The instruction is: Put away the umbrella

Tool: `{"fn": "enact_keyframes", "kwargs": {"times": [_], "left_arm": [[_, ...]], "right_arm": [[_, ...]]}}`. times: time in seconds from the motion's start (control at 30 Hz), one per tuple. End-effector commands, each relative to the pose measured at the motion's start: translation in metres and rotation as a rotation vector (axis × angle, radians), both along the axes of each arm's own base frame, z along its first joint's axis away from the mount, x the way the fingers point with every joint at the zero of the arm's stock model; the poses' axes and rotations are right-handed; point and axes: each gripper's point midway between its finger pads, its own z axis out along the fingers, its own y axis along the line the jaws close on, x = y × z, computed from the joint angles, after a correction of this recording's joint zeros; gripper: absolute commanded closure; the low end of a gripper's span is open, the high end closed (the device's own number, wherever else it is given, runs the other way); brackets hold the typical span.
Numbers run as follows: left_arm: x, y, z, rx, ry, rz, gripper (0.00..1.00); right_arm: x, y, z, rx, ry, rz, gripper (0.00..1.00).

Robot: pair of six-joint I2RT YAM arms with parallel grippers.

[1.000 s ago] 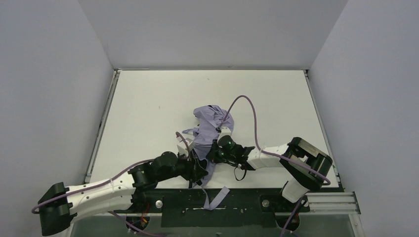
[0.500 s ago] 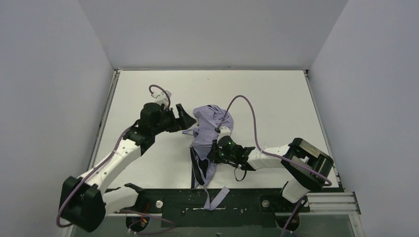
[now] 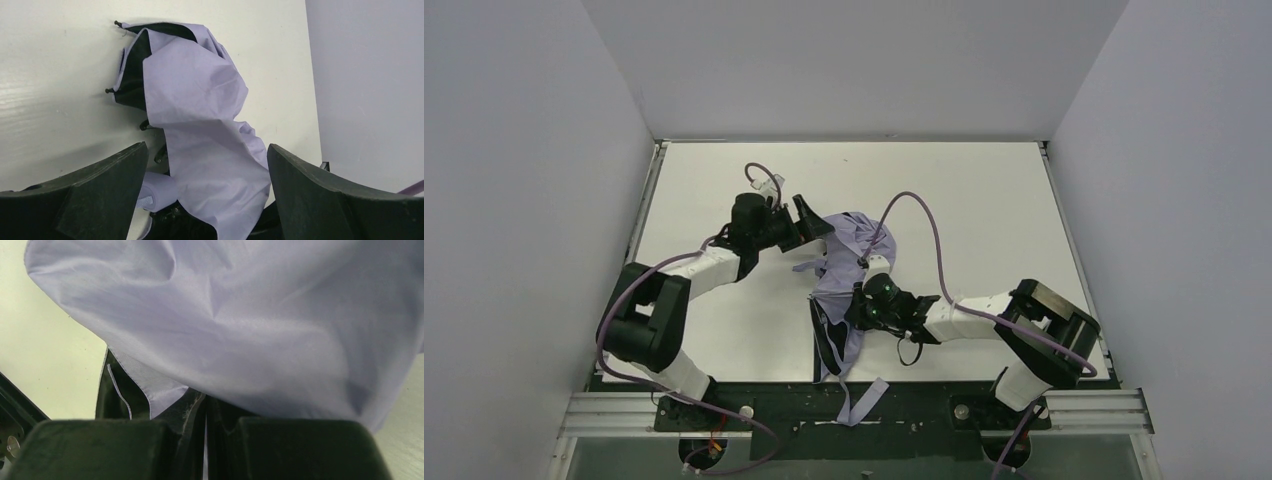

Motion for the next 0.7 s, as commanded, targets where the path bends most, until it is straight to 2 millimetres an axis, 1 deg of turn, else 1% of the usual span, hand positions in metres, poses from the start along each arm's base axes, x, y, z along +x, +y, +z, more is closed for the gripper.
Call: {"fn": "enact_keyframes", "kwargs": {"times": [0.0,0.1,0.23,0.33,0.43,0.53,0.67], "left_arm": [[0.028,-0.007,0.035,-0.069,-0.151,-0.003,0.12],[0.035,-0.007,0.029,-0.085,-0.168,0.011,0.12],[0.044,-0.018,0.032,-0.165,-0.201,-0.013,0.12],[0.051,-0.021,0.032,-0.225,-0.213,-0.018,0.12],[0.056,-0.022,0.024,-0.25,-0.201,-0.015,0.12],[0.055,-0.025,0.027,-0.279,-0.206,-0.036,0.13],[0.047,-0.025,0.033,-0.298,-0.209,-0.043,0.19]], "right_arm": [[-0.009,-0.04,-0.033,-0.204,0.045,-0.022,0.98],[-0.008,-0.039,-0.032,-0.202,0.043,-0.022,0.98],[-0.01,-0.04,-0.031,-0.201,0.045,-0.025,0.98],[-0.01,-0.042,-0.029,-0.196,0.043,-0.032,0.98],[-0.01,-0.042,-0.026,-0.192,0.039,-0.039,0.98],[-0.01,-0.044,-0.024,-0.195,0.035,-0.043,0.98],[-0.009,-0.045,-0.023,-0.2,0.031,-0.047,0.98]]}}
